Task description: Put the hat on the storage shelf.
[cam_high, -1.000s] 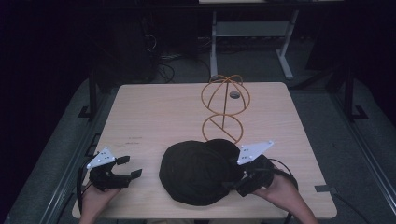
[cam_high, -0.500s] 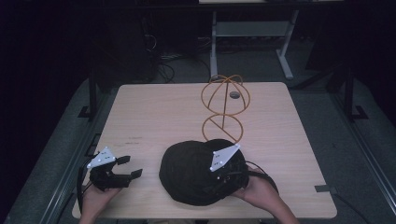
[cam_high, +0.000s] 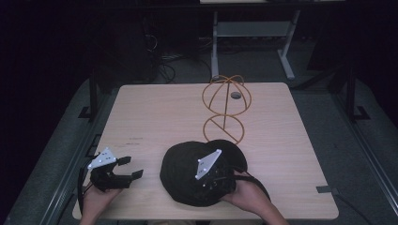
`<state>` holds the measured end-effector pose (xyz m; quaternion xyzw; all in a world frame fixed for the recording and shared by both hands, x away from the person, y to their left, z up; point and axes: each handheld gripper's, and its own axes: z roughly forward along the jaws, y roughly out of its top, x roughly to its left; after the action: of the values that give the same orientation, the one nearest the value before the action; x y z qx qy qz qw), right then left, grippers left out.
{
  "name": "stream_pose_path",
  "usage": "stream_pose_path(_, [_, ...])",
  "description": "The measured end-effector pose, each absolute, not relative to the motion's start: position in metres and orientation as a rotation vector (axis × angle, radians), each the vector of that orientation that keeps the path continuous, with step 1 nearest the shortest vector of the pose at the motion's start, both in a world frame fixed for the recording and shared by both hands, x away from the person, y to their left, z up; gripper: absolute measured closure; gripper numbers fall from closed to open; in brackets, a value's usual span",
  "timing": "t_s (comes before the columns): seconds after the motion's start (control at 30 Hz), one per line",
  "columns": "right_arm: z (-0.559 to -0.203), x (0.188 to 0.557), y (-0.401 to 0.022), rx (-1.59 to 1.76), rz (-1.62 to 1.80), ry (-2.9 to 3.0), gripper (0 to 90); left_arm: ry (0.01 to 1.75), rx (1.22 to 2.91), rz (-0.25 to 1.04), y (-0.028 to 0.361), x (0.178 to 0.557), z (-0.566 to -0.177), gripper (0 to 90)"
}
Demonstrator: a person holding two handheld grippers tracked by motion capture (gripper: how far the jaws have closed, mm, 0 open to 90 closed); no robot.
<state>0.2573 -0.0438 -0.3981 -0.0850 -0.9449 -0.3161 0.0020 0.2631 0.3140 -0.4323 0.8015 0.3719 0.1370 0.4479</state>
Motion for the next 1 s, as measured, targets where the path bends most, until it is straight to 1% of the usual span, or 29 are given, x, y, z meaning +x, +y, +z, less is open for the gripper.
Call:
stream_pose_path(0.03, [-0.400, 0.256, -0.038, -0.243, -0.964, -2.971, 52.8, 0.922, 1.980, 0.337, 0.314, 0.263, -0.433, 21.2])
stream_pose_path(0.07, [-0.401, 0.255, -0.035, -0.231, -0.953, -2.974, 54.2, 0.923, 1.981, 0.336, 0.315, 0.264, -0.433, 21.2])
stream_pose_path(0.2, [-0.405, 0.254, -0.024, -0.203, -0.901, -2.983, 58.8, 0.924, 1.983, 0.338, 0.315, 0.264, -0.433, 21.2])
stream_pose_path(0.23, [-0.405, 0.254, -0.024, -0.203, -0.901, -2.983, 58.8, 0.924, 1.983, 0.338, 0.315, 0.264, -0.433, 21.1])
stream_pose_path(0.33, [-0.410, 0.252, -0.013, -0.173, -0.857, -3.026, 64.4, 0.920, 1.982, 0.338, 0.315, 0.264, -0.432, 21.2])
stream_pose_path(0.43, [-0.415, 0.251, -0.006, -0.170, -0.805, -3.059, 67.9, 0.918, 1.985, 0.337, 0.315, 0.264, -0.433, 21.2])
stream_pose_path(0.5, [-0.417, 0.252, -0.004, -0.166, -0.790, -3.071, 68.9, 0.919, 1.981, 0.334, 0.314, 0.264, -0.433, 21.2])
stream_pose_path(0.6, [-0.421, 0.251, 0.003, -0.162, -0.788, -3.070, 77.5, 0.918, 1.979, 0.329, 0.314, 0.264, -0.433, 21.2])
stream_pose_path(0.8, [-0.417, 0.248, 0.002, -0.145, -0.841, -3.085, 80.8, 0.911, 1.976, 0.323, 0.314, 0.264, -0.432, 21.2])
stream_pose_path(1.0, [-0.393, 0.250, -0.017, -0.216, -1.009, -3.052, 82.5, 0.895, 1.970, 0.323, 0.311, 0.263, -0.432, 21.2])
